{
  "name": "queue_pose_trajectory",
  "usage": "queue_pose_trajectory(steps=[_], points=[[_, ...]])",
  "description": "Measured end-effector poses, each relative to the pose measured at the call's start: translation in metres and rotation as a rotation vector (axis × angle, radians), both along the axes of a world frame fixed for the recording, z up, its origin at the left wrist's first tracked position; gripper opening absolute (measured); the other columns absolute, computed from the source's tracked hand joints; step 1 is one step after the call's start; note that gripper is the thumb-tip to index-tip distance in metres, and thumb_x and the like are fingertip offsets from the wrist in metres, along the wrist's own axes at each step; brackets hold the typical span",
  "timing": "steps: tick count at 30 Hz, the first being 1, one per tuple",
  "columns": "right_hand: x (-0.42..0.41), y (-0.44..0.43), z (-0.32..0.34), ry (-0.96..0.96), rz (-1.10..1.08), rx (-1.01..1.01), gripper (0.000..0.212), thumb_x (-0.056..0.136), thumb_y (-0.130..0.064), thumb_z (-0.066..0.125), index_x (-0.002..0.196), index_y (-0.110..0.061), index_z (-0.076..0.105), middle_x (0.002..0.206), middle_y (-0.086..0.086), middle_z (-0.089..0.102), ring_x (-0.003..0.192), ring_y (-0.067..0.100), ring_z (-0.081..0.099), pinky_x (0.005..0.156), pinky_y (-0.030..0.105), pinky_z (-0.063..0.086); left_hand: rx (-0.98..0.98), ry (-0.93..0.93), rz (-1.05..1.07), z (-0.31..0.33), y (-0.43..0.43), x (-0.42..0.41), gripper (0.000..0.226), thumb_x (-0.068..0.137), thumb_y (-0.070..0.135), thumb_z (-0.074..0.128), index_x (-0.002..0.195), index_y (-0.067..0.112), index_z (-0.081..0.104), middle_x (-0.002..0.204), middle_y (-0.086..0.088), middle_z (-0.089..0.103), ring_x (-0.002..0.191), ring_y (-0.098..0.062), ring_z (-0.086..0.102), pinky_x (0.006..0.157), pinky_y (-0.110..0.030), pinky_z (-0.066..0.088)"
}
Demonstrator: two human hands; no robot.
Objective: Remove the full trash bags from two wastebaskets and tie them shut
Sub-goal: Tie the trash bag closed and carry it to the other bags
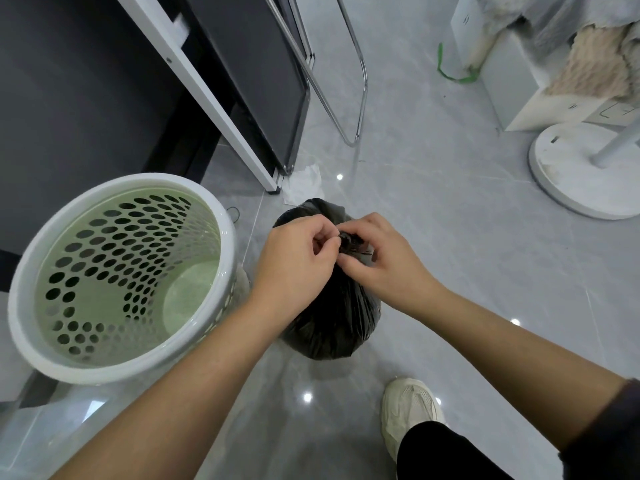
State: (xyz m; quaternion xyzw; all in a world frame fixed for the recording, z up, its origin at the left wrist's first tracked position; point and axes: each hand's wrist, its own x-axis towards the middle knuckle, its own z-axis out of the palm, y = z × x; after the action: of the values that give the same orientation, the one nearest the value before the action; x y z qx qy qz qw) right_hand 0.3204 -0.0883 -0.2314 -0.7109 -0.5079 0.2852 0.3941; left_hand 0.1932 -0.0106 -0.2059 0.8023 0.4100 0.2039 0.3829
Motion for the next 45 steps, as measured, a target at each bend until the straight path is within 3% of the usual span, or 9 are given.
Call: queue_pose_trajectory(steps=[5,7,10,15,20,26,31,37,45], points=[[0.001,0.009,-0.010,-0.048,-0.027,-0.031,0.005,0.082,-0.017,0.065,0.081,-0.012,0.065,0.087,0.002,0.049,0.079,0.013,0.053,0.075,0.032,0.047,0.074,-0.020,-0.015,0.007,0.000,0.006,0.008,0.082,0.014,0.062,0.078,0.019,0.066,0.070,0.008,0.061,0.066,-0.009,0.057,0.066,-0.027,0.049],[0.004,0.010,-0.012,-0.046,-0.046,-0.032,0.010,0.083,-0.018,0.063,0.073,-0.021,0.062,0.085,0.004,0.050,0.078,0.014,0.053,0.074,0.034,0.047,0.060,-0.076,0.011,0.009,0.003,0.004,0.009,0.082,0.012,0.061,0.078,0.017,0.067,0.069,0.008,0.062,0.065,-0.010,0.058,0.065,-0.028,0.050],[0.006,0.006,-0.009,-0.033,-0.049,-0.023,0.023,0.084,-0.018,0.062,0.071,-0.035,0.056,0.085,0.004,0.053,0.078,0.014,0.054,0.073,0.033,0.047,-0.016,-0.136,0.024,0.007,0.003,0.002,0.009,0.083,0.012,0.061,0.078,0.015,0.068,0.069,0.009,0.062,0.067,-0.013,0.062,0.067,-0.035,0.055],[0.008,0.002,-0.008,0.000,-0.054,-0.034,0.007,0.080,-0.015,0.066,0.078,-0.021,0.063,0.084,0.002,0.055,0.077,0.014,0.056,0.073,0.031,0.047,-0.118,-0.139,-0.045,0.002,0.004,0.002,0.010,0.083,0.014,0.060,0.079,0.020,0.066,0.072,0.007,0.064,0.073,-0.017,0.065,0.071,-0.045,0.056],[0.013,-0.002,0.020,0.024,-0.004,0.022,0.014,0.077,-0.014,0.072,0.088,-0.021,0.066,0.086,-0.003,0.063,0.082,0.006,0.058,0.072,0.015,0.044,-0.124,-0.083,-0.108,0.028,0.003,0.004,0.009,0.086,0.012,0.059,0.082,0.019,0.065,0.075,0.006,0.064,0.074,-0.014,0.063,0.072,-0.044,0.055],[0.029,-0.002,0.096,0.033,-0.049,-0.009,0.010,0.076,-0.013,0.075,0.080,-0.016,0.066,0.077,-0.006,0.058,0.074,0.006,0.055,0.068,0.012,0.042,-0.194,-0.021,-0.050,0.102,0.008,0.021,0.010,0.086,0.012,0.062,0.083,0.019,0.068,0.075,0.008,0.066,0.072,-0.012,0.064,0.072,-0.037,0.057],[0.049,-0.005,0.186,0.030,-0.073,-0.080,0.011,0.076,-0.017,0.075,0.080,-0.019,0.066,0.080,-0.003,0.063,0.076,0.009,0.058,0.072,0.021,0.047,-0.126,0.107,-0.073,0.181,0.005,0.034,0.014,0.084,0.008,0.063,0.089,0.019,0.070,0.084,0.010,0.065,0.075,-0.004,0.060,0.068,-0.007,0.044],[0.064,-0.025,0.303,0.122,-0.101,-0.140,0.010,0.078,-0.017,0.074,0.081,-0.019,0.065,0.079,-0.004,0.061,0.074,0.008,0.057,0.070,0.020,0.048,-0.054,0.315,-0.139,0.287,-0.010,0.050,0.023,0.081,0.022,0.064,0.103,0.028,0.062,0.088,0.015,0.060,0.072,-0.007,0.058,0.069,-0.028,0.050],[0.063,-0.067,0.403,0.205,-0.297,-0.173,0.007,0.079,-0.019,0.073,0.082,-0.016,0.067,0.081,-0.003,0.065,0.076,0.010,0.060,0.073,0.028,0.051,0.032,0.382,-0.231,0.385,-0.048,0.067,0.026,0.081,0.029,0.064,0.107,0.025,0.063,0.088,0.014,0.051,0.072,-0.008,0.050,0.065,-0.028,0.046]])
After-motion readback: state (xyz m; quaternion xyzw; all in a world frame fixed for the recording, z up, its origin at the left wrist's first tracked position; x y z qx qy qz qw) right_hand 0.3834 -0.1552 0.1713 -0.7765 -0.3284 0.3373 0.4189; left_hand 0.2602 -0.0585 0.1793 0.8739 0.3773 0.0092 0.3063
